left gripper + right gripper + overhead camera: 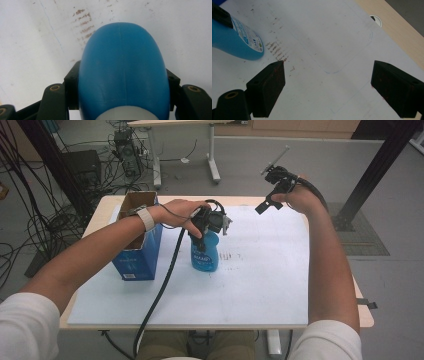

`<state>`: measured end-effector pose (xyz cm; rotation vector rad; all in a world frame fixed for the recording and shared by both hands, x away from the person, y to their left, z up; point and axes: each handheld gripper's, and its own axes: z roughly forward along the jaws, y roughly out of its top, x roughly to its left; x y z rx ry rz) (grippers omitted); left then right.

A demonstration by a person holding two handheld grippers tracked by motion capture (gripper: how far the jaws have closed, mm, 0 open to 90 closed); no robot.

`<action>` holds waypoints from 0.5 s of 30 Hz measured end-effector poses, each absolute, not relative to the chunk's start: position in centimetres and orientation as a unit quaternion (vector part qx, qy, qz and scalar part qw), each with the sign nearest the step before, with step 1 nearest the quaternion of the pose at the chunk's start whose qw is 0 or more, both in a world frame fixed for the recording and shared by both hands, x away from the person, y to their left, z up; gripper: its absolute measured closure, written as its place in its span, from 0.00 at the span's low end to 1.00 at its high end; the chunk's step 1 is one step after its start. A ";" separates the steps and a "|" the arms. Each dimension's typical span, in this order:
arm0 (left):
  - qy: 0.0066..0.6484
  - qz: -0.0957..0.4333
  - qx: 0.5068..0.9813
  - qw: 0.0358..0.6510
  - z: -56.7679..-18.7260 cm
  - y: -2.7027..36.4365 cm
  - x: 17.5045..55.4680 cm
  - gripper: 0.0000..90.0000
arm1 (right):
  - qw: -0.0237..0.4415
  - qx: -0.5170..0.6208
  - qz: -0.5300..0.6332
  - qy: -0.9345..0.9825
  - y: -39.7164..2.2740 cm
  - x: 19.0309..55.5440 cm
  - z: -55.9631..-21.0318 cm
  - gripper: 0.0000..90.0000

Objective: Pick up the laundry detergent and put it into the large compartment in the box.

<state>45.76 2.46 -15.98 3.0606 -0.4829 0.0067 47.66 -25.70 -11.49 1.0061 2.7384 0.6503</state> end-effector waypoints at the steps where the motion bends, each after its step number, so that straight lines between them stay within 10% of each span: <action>1: -0.154 0.003 0.988 0.023 -16.0 2.5 45.8 0.42 | 0.076 0.336 0.216 0.914 -25.7 47.6 -11.5 0.14; 15: -0.141 0.010 0.989 0.033 -15.1 3.3 45.6 0.42 | 0.077 0.334 0.218 0.914 -25.5 47.6 -11.5 0.14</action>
